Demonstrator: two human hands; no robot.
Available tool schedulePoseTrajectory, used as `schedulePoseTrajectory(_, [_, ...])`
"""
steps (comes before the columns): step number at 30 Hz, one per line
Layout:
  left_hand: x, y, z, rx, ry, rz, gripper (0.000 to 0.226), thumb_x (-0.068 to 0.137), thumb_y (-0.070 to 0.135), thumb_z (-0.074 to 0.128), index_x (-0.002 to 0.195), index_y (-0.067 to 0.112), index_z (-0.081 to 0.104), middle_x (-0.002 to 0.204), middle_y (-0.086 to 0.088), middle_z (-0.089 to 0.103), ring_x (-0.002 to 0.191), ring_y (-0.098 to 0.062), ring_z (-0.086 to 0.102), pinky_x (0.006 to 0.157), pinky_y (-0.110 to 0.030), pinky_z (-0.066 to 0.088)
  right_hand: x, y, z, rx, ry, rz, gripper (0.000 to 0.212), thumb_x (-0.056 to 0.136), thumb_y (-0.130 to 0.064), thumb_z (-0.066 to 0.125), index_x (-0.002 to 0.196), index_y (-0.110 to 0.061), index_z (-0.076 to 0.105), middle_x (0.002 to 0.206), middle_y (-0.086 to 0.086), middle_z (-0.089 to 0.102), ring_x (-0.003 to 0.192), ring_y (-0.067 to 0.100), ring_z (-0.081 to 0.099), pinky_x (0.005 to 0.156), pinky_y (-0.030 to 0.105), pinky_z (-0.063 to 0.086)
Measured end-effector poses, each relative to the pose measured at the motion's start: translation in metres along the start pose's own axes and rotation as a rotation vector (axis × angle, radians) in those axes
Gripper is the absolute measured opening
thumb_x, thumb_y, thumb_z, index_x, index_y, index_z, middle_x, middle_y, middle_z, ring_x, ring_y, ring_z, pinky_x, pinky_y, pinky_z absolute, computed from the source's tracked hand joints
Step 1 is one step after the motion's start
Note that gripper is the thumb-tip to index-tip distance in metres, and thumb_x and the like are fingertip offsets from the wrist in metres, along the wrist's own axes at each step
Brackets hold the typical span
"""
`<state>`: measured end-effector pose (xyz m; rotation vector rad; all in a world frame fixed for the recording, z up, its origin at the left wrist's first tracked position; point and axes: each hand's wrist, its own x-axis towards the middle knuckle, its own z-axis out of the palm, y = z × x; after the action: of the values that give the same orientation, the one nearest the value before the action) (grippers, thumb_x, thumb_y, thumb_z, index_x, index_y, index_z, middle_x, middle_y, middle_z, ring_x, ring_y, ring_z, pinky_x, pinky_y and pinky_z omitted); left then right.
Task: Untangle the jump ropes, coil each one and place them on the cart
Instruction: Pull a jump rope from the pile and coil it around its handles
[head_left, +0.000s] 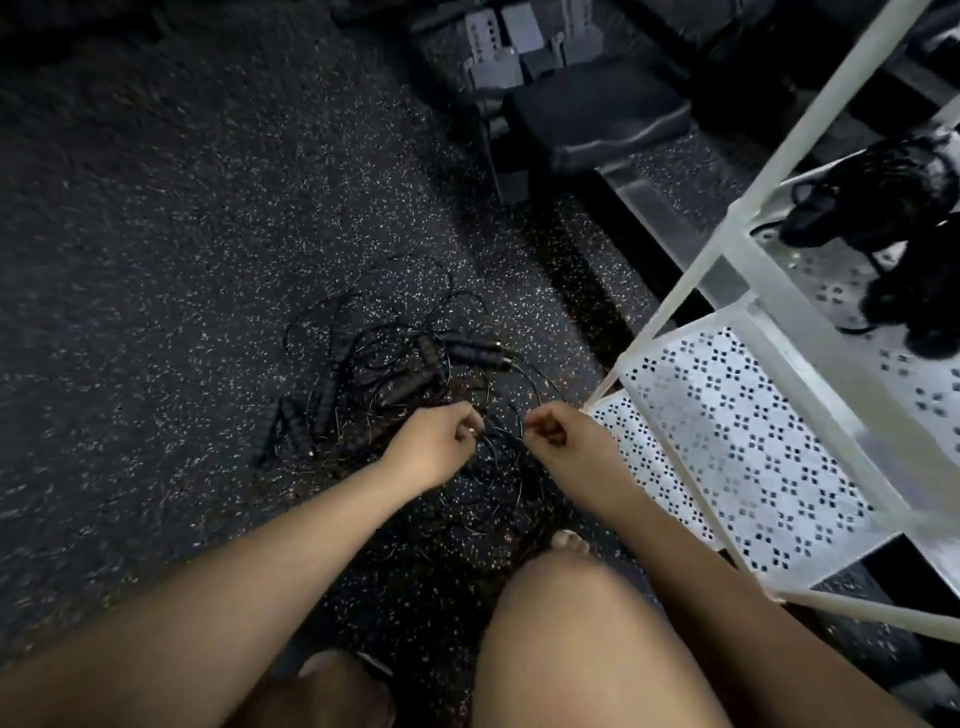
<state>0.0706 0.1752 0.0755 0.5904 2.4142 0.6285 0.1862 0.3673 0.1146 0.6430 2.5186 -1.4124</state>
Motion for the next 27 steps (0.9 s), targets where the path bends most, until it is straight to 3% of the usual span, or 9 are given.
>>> schedulePoseTrajectory(6, [0.040,-0.051,0.062,0.028,-0.094,-0.052,0.025,0.100,0.014,0.057,0.120,0.022,0.070,0.083,0.016,0.065,0.075,-0.008,0.063,0.062,-0.018,0.042,0.036,0.057,0.050,-0.026,-0.126,0.147,0.009,0.103,-0.027,0.068,0.112,-0.029,0.070,0.097,-0.015,0.072,0.085,0.002,0.067,0.080,0.029,0.056])
schedulePoseTrajectory(10, [0.065,-0.081,0.105,0.086,-0.137,-0.039,0.032,0.093,0.012,0.070,0.124,0.022,0.069,0.116,0.004,0.070,0.110,-0.018,0.068,0.098,-0.034,0.055,0.055,0.093,0.079,-0.058,-0.216,0.218,0.013,0.103,-0.028,0.067,0.116,-0.027,0.070,0.102,-0.014,0.072,0.092,0.004,0.069,0.083,0.028,0.056])
schedulePoseTrajectory(12, [0.076,-0.093,0.121,0.177,-0.141,-0.008,0.038,0.093,0.012,0.072,0.129,0.024,0.067,0.125,0.001,0.067,0.117,-0.022,0.065,0.105,-0.041,0.053,0.062,0.108,0.092,-0.069,-0.238,0.237,0.012,0.103,-0.027,0.068,0.115,-0.025,0.070,0.102,-0.013,0.072,0.094,0.005,0.069,0.082,0.025,0.054])
schedulePoseTrajectory(15, [0.091,-0.108,0.133,0.325,-0.136,0.038,0.048,0.093,0.011,0.069,0.138,0.026,0.062,0.133,0.000,0.062,0.126,-0.026,0.057,0.108,-0.045,0.048,0.071,0.124,0.108,-0.043,-0.250,0.268,0.007,0.102,-0.024,0.069,0.109,-0.024,0.070,0.100,-0.009,0.073,0.094,0.012,0.070,0.084,0.028,0.054])
schedulePoseTrajectory(19, [0.112,-0.136,0.148,0.464,-0.157,0.055,0.054,0.095,0.015,0.068,0.146,0.027,0.054,0.142,0.002,0.056,0.134,-0.025,0.046,0.110,-0.043,0.039,0.090,0.147,0.128,-0.053,-0.264,0.282,0.007,0.101,-0.020,0.069,0.106,-0.025,0.069,0.095,-0.008,0.073,0.092,0.015,0.072,0.073,0.014,0.049])
schedulePoseTrajectory(21, [0.117,-0.144,0.154,0.540,-0.145,0.106,0.056,0.094,0.013,0.069,0.147,0.025,0.053,0.142,0.001,0.054,0.134,-0.025,0.043,0.109,-0.043,0.036,0.097,0.153,0.138,-0.049,-0.269,0.286,0.010,0.101,-0.019,0.068,0.111,-0.022,0.068,0.096,-0.004,0.073,0.091,0.022,0.072,0.071,0.018,0.050])
schedulePoseTrajectory(24, [0.125,-0.151,0.163,0.636,-0.148,0.178,0.058,0.094,0.008,0.069,0.147,0.022,0.053,0.138,0.001,0.056,0.133,-0.028,0.042,0.107,-0.044,0.034,0.109,0.161,0.153,-0.078,-0.273,0.281,0.030,0.099,-0.025,0.072,0.127,-0.020,0.063,0.107,-0.006,0.068,0.092,0.019,0.069,0.076,0.027,0.051])
schedulePoseTrajectory(27, [0.129,-0.155,0.165,0.597,-0.098,0.213,0.047,0.096,0.017,0.072,0.141,0.024,0.060,0.127,0.004,0.062,0.126,-0.026,0.044,0.101,-0.042,0.034,0.122,0.163,0.165,-0.156,-0.256,0.236,0.055,0.092,-0.035,0.080,0.138,-0.023,0.055,0.125,-0.004,0.059,0.100,0.017,0.067,0.090,0.035,0.055])
